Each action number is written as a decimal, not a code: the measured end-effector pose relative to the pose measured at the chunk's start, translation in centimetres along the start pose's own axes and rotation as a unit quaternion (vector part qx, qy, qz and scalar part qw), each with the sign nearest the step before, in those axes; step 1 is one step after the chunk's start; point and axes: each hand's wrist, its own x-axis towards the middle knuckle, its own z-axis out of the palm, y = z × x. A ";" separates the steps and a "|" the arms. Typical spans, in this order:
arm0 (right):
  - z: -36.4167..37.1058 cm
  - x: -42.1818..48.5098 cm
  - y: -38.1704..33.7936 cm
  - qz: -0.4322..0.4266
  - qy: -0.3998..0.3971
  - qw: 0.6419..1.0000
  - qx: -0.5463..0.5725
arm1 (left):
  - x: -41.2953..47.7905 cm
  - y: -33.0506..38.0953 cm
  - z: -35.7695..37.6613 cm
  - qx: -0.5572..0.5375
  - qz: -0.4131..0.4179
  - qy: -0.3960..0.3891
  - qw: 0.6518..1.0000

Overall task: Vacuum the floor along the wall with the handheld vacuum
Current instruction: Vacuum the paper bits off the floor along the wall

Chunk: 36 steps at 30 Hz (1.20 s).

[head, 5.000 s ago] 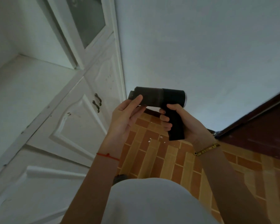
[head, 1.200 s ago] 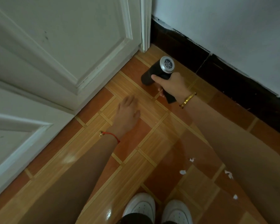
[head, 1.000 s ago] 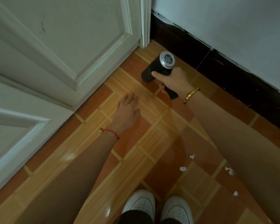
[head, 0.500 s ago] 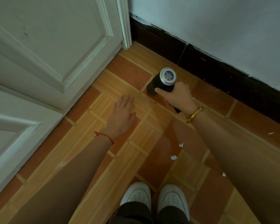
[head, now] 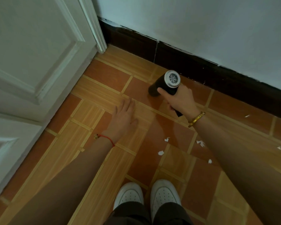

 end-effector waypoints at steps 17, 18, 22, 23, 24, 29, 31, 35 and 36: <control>-3.5 -0.9 3.2 0.073 0.158 0.983 0.054 | 1.8 1.4 2.1 0.037 0.015 -0.019 0.999; -3.7 -0.9 3.4 0.077 0.154 0.984 0.044 | 1.8 1.4 2.1 0.040 0.014 -0.018 0.999; -3.8 -0.9 4.0 0.078 0.109 0.991 0.026 | 1.8 1.5 2.2 0.047 0.010 -0.007 0.999; -3.8 -0.8 4.0 0.078 0.094 0.992 0.022 | 1.8 1.5 2.2 0.043 0.008 -0.006 0.999; -3.8 -0.8 4.0 0.078 0.083 0.993 0.018 | 1.8 1.4 2.3 0.041 0.008 -0.004 0.999; -3.6 -1.2 3.8 0.066 0.104 0.992 0.010 | 1.9 1.2 2.5 0.034 0.015 0.001 0.999; -3.9 -1.2 3.5 0.060 0.064 0.996 0.003 | 1.8 1.2 2.5 0.032 0.016 0.004 0.999; -3.6 -1.6 3.0 0.036 -0.012 0.999 -0.037 | 1.6 0.5 2.6 0.032 0.029 0.004 0.999; -3.4 -1.7 2.9 0.034 -0.002 0.999 -0.039 | 1.5 0.3 2.6 0.035 0.034 0.001 0.999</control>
